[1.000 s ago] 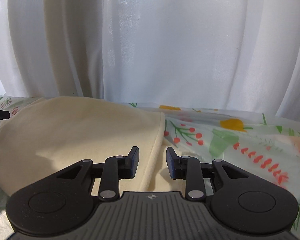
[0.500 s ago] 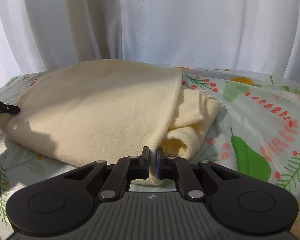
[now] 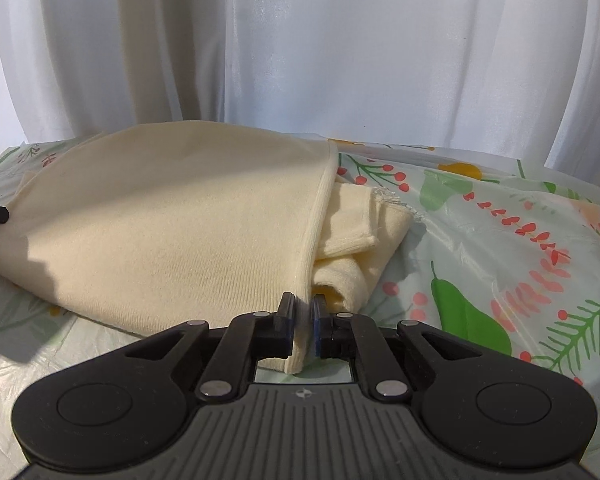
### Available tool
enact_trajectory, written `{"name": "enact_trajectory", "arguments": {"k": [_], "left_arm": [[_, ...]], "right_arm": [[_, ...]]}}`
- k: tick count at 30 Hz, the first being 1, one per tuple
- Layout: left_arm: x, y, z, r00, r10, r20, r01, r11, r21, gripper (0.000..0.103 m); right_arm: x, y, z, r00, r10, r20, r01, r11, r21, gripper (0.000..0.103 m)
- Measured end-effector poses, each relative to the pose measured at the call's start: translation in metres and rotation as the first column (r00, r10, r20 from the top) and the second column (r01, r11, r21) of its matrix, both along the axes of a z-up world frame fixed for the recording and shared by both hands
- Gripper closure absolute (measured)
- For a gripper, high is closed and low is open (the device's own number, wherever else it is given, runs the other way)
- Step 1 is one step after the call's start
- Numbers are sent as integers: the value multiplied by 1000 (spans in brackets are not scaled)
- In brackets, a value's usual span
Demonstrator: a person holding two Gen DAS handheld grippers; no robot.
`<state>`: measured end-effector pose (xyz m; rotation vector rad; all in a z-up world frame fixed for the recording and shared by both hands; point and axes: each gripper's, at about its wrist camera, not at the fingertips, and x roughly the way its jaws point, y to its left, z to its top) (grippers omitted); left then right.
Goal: Fold small clothes
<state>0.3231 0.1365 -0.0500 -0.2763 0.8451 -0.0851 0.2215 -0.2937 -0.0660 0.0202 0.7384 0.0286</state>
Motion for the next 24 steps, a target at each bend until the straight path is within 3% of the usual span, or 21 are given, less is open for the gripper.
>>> {"name": "enact_trajectory", "arguments": {"k": [5,17,20,24], "left_arm": [[3,7,2,999,31,-14,-31,999,-33,42],[9,-11,2,1000,-9,-19,9,1000,-8,40],[8,-19,16,999,2,42,-3,999,33,40],[20,-40,31,992,-51,113,44,997,64,36]], "right_arm": [[-5,-2,15,998,-27,54,28,999,-21,83],[5,22,19,997,8,76,-8,1000,-5,83],[19,33,17,996,44,81,-43,999,-15,83],[54,50,14,993,85,78,-86,996,6,83]]}}
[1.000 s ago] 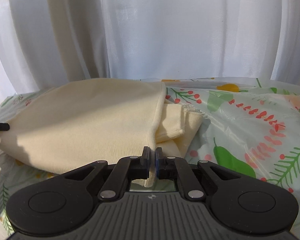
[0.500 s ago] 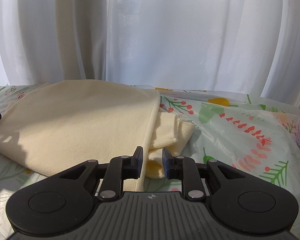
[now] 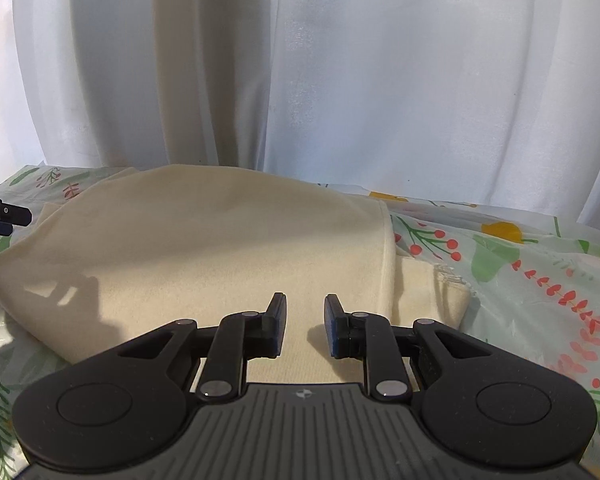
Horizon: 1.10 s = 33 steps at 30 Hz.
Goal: Fold small clothes
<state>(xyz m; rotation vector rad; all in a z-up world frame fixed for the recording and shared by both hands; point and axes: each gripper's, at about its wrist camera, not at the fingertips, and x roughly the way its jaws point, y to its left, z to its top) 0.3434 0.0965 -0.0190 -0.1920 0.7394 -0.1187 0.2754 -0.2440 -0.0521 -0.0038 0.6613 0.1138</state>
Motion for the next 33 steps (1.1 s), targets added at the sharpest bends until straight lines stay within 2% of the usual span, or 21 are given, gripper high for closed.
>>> {"name": "enact_trajectory", "arguments": {"k": [3,5,7,8,10,12,14,18,20,21,25,26,28,29,31,32,33], "left_arm": [[19,-20,-6,998,-66,-2,66,998,7,34],[33,-29,-17,996,-84,-31,85,996,26,32],[43,-30,-30,997,-40,-72,43,998,51,33],[45,-27,-33,996,-7,-89,12,998,57,33],[41,-16,-32,994,74,-84,-68,995,68,28],[33,2,-30,993,94,-74,-92,995,32,23],[25,18,-27,994,89,-70,-89,996,1,15],[21,46,-32,985,65,-161,-79,994,-80,15],[21,57,-40,975,64,-212,-99,983,-157,24],[20,61,-41,975,62,-214,-102,978,-183,24],[24,68,-47,971,14,-237,-84,955,-285,47],[25,69,-50,969,5,-245,-83,947,-309,48],[27,69,-52,971,-3,-238,-77,943,-324,50],[28,69,-53,970,0,-243,-82,941,-327,61],[30,71,-56,966,-2,-258,-90,935,-343,71],[31,73,-57,965,-8,-261,-89,930,-357,81],[31,73,-56,966,-11,-259,-87,928,-361,82]], "right_arm": [[32,14,-4,1000,21,-1,-21,999,30,84],[52,22,-11,1000,16,-8,-15,999,29,84],[70,26,-21,1000,-10,-26,10,1000,-19,85],[74,24,-25,1000,-27,-3,27,999,-28,86],[80,16,-26,997,-84,2,84,996,-45,86],[75,4,-22,993,-114,9,114,993,-8,86],[61,-3,-17,995,-94,15,94,995,18,82],[23,-5,-11,999,-34,14,33,997,76,70],[7,-3,-11,1000,-27,4,26,994,107,70],[-1,-1,-12,1000,-30,2,30,993,114,70],[-21,5,-13,999,-32,9,31,995,99,71],[-24,5,-12,999,-31,10,30,995,97,71],[-27,4,-10,999,-31,10,29,994,104,71],[-28,3,-9,999,-31,10,30,994,108,71],[-28,2,-8,999,-36,12,34,994,106,71],[-28,1,-8,999,-38,11,37,994,103,73],[-28,1,-8,999,-39,9,38,994,103,76]]}}
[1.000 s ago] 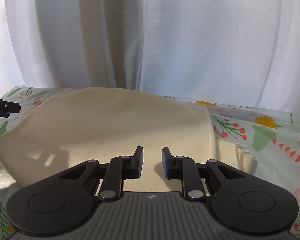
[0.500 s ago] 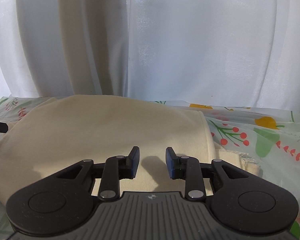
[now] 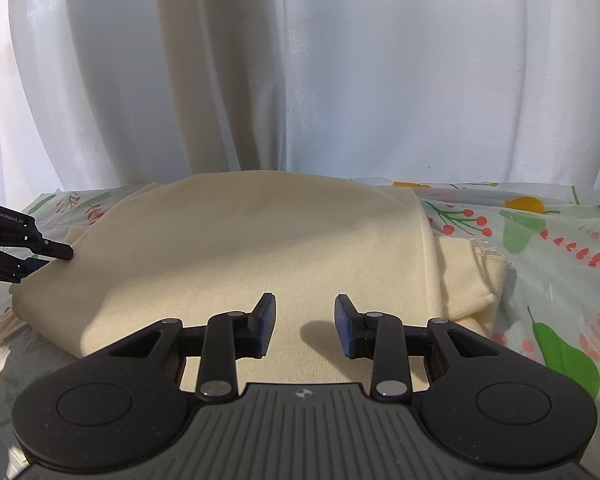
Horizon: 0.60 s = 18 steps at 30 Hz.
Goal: Fold small clothes
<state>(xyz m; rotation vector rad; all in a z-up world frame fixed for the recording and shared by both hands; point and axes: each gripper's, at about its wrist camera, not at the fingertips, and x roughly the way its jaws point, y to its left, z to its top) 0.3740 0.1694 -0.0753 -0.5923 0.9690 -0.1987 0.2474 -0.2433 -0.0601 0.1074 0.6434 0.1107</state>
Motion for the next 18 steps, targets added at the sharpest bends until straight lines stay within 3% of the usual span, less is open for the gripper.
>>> {"name": "enact_trajectory", "arguments": {"k": [3,7,12,16,18], "left_arm": [[-3,-5,9,999,-7,32,6,1000,25,86],[-10,-19,33,994,-42,97,40,999,21,87],[-18,-69,69,974,-134,185,130,991,32,87],[-23,-122,67,951,-233,205,222,972,78,87],[-23,-146,54,944,-275,181,259,960,106,92]], "right_arm": [[1,-1,-2,1000,-20,-12,20,1000,-15,82],[1,-6,-3,999,-44,-10,44,999,-7,82],[0,-13,3,997,-72,12,72,997,0,82],[1,-19,8,995,-94,25,93,995,20,82],[1,-21,8,995,-95,24,95,995,23,82]]}}
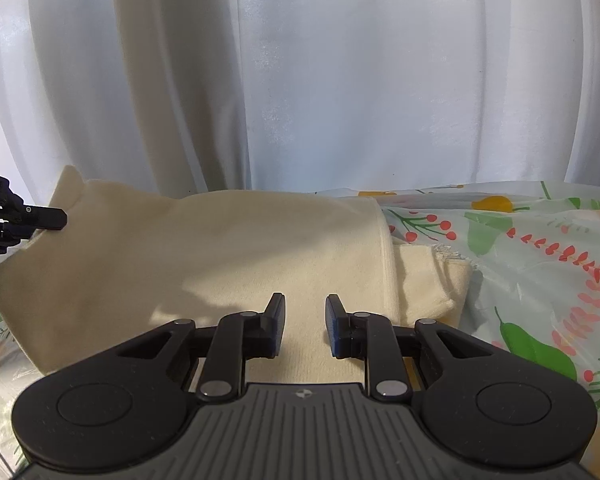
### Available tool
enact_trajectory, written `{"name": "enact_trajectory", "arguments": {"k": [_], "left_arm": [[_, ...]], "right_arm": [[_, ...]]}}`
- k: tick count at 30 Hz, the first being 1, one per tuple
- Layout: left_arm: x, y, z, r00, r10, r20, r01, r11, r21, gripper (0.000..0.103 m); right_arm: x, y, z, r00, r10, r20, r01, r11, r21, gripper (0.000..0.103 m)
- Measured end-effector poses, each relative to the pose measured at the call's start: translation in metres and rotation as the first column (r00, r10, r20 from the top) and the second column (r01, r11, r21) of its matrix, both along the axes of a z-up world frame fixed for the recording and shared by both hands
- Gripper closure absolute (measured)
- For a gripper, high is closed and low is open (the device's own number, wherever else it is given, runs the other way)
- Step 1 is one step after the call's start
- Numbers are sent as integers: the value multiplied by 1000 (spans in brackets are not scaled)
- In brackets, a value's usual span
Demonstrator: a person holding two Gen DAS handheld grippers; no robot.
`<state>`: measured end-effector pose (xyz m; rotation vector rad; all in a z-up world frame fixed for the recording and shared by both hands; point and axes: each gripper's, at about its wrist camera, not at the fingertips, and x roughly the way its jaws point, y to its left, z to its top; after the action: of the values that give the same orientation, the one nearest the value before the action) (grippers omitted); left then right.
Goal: Fold small clothes
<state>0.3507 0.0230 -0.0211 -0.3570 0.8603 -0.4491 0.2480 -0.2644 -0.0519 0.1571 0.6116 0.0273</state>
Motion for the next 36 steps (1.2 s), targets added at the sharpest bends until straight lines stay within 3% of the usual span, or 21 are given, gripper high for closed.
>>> {"name": "enact_trajectory", "arguments": {"k": [3,5,10,12,13,16,18,23,26,30,32,36], "left_arm": [[0,-22,-28,998,-27,-63,30,998,52,92],[-6,-27,-36,999,-41,-25,42,997,57,89],[-20,-14,-15,999,-48,-22,49,998,50,88],[-30,-5,4,999,-40,25,39,998,46,79],[-36,1,11,998,-23,50,20,999,46,73],[-37,19,20,994,62,85,-68,995,68,70],[-32,26,13,993,103,54,-108,990,91,70],[-31,12,-28,998,-3,-69,7,999,52,70],[-39,4,-27,1000,-12,-21,13,997,71,66],[-45,17,-17,999,33,-16,-32,998,49,61],[-50,29,-9,997,72,6,-72,996,44,53],[-54,50,-2,983,178,40,-180,981,69,50]], "right_arm": [[0,-2,-1,1000,2,-9,-2,1000,-2,82],[-1,-4,-3,1000,1,-21,-1,1000,2,82],[-2,-7,-8,999,11,-48,-11,1000,12,82],[-1,-7,-9,999,14,-46,-13,1000,14,82],[-1,-7,-9,999,14,-43,-13,1000,16,82],[2,-6,-10,999,19,-45,-17,1000,25,82],[5,-3,-10,999,32,-41,-31,999,28,82],[10,9,-8,996,75,-40,-74,997,22,82],[17,17,-9,992,112,-59,-111,994,18,82],[33,22,-1,980,186,-69,-178,978,111,80],[46,22,3,972,220,-75,-203,960,191,78],[75,27,4,952,294,-92,-242,899,364,60]]}}
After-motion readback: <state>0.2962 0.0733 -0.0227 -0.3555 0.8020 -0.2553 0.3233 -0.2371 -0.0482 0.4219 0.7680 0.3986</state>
